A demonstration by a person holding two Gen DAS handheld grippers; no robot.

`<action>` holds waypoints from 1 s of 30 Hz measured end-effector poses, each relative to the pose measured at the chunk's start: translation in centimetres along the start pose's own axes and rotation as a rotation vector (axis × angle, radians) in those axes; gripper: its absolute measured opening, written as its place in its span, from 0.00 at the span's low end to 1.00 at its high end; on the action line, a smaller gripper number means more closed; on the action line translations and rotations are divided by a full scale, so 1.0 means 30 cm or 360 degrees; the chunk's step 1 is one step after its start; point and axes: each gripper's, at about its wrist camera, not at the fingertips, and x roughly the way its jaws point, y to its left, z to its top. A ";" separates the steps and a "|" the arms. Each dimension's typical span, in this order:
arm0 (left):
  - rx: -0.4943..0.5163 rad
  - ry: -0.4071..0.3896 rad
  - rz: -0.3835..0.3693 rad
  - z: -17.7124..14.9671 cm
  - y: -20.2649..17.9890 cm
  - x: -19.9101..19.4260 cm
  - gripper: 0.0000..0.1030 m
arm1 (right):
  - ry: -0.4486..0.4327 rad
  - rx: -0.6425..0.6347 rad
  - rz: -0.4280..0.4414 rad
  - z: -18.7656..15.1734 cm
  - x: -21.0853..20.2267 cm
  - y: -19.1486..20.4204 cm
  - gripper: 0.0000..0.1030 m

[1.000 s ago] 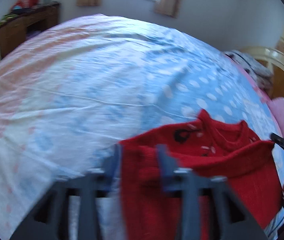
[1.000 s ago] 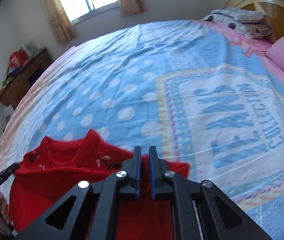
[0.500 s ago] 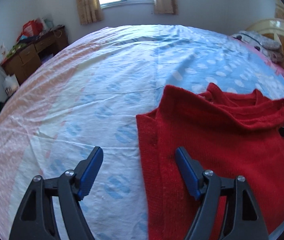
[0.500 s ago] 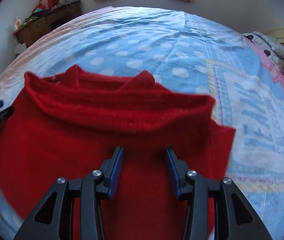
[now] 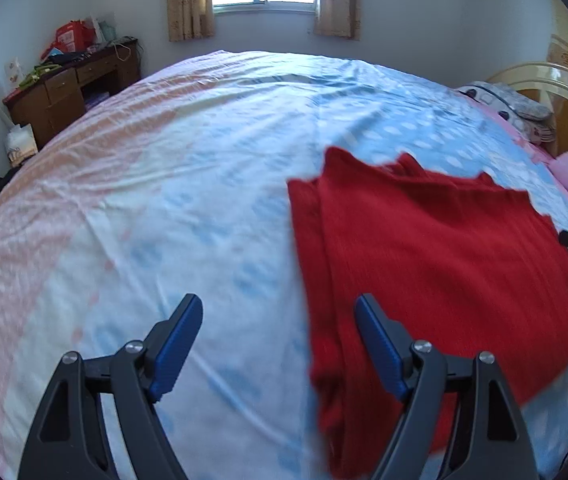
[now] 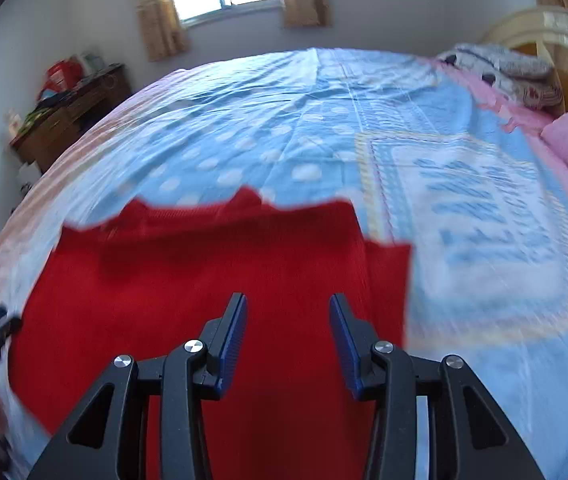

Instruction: Fold small clothes

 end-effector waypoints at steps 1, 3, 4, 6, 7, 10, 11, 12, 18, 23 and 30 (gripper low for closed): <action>0.0011 0.0000 -0.0004 -0.013 -0.004 -0.004 0.79 | -0.0001 -0.0015 -0.0021 -0.043 -0.030 -0.014 0.42; 0.0055 -0.0021 0.0025 -0.042 -0.022 -0.012 0.82 | 0.0015 -0.0008 -0.0094 -0.116 -0.053 -0.049 0.42; 0.0070 -0.0034 0.0048 -0.052 -0.028 -0.012 0.85 | 0.0057 -0.0015 -0.0102 -0.152 -0.052 -0.059 0.42; 0.0052 -0.0036 0.0054 -0.059 -0.027 -0.006 0.87 | 0.0091 -0.0015 -0.0073 -0.217 -0.059 -0.081 0.42; 0.0029 -0.0036 0.0049 -0.060 -0.022 -0.002 0.88 | 0.0068 -0.0009 -0.0067 -0.232 -0.073 -0.085 0.42; 0.0002 -0.0048 0.0056 -0.065 -0.018 -0.001 0.90 | 0.0115 -0.0007 -0.0077 -0.241 -0.087 -0.072 0.42; 0.0006 -0.0055 0.0063 -0.067 -0.018 -0.002 0.91 | 0.0136 -0.0022 -0.0089 -0.248 -0.084 -0.064 0.42; 0.0003 -0.0061 0.0066 -0.070 -0.015 -0.003 0.92 | 0.0147 -0.0048 -0.0110 -0.260 -0.080 -0.052 0.42; -0.0103 -0.0041 0.0012 -0.104 0.030 -0.009 0.97 | 0.0080 0.0068 -0.0080 -0.297 -0.089 -0.080 0.42; -0.0057 -0.0065 0.0037 -0.126 0.017 -0.015 1.00 | -0.0130 0.0057 -0.0205 -0.241 -0.201 -0.013 0.43; -0.0065 -0.0062 0.0036 -0.128 0.018 -0.006 1.00 | -0.0117 -0.0211 -0.0037 -0.158 -0.119 0.235 0.47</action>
